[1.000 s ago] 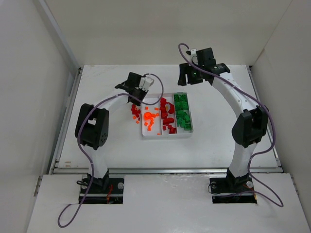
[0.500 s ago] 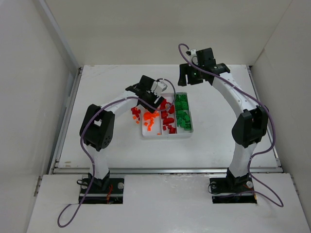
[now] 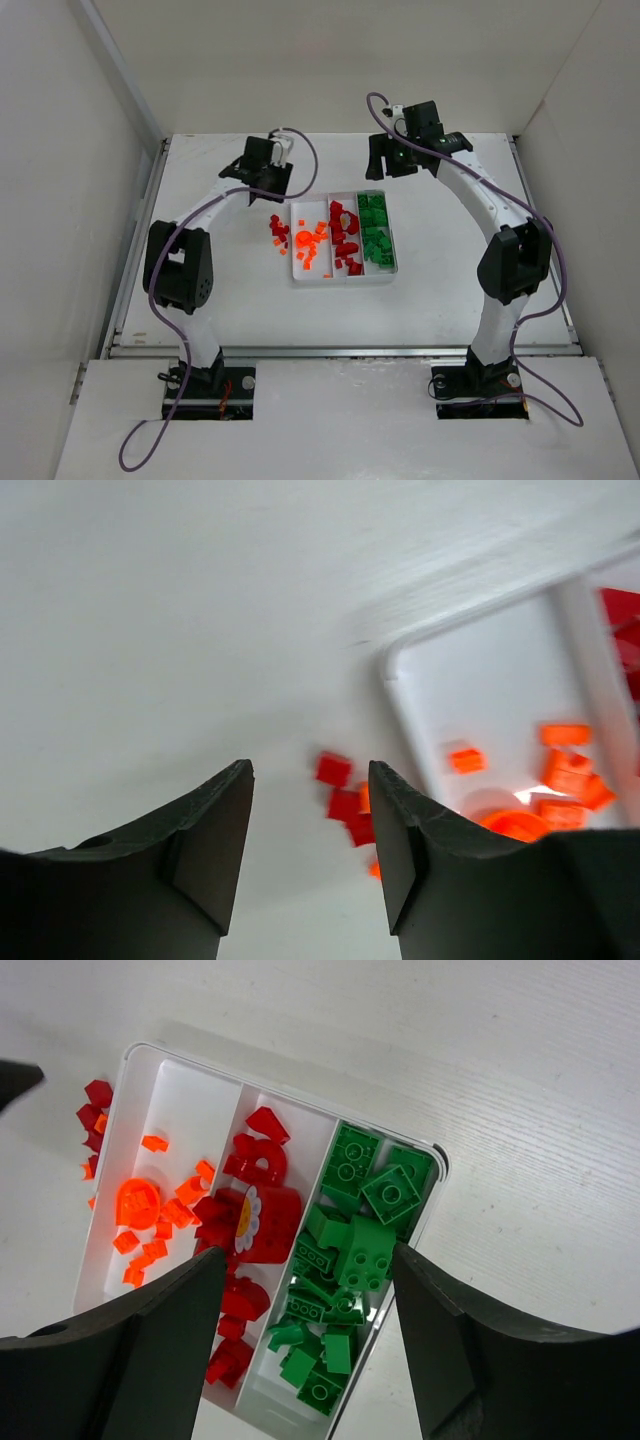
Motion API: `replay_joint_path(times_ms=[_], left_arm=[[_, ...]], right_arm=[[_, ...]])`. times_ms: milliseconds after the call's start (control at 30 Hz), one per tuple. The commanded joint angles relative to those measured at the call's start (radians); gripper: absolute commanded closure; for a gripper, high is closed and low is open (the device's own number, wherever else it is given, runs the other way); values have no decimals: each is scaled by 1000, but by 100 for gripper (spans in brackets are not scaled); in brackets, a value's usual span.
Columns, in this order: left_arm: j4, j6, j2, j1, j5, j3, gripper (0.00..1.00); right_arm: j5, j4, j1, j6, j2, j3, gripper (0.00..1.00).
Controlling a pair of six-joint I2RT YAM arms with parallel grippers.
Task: Sort the legos into containers by color
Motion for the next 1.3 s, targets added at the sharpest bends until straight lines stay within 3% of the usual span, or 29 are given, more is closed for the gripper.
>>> replay_joint_path(times_ms=[0, 233, 400, 500, 1033, 1167, 1267], left_arm=[[18, -77, -28, 68, -54, -11, 54], [18, -23, 70, 96, -45, -11, 44], [18, 27, 102, 96, 121, -11, 37], [8, 38, 139, 96, 121, -11, 37], [-73, 47, 187, 96, 112, -52, 60], [-73, 24, 187, 96, 112, -42, 77], [-100, 24, 187, 96, 123, 9, 95]], right_arm=[[-16, 23, 2, -3, -55, 5, 27], [-26, 23, 2, 6, -25, 36, 27], [-26, 23, 2, 15, -14, 45, 27], [-26, 23, 2, 15, -14, 45, 27], [-16, 23, 2, 15, -14, 45, 27], [-26, 23, 2, 15, -5, 45, 27], [-26, 23, 2, 15, -5, 45, 27]])
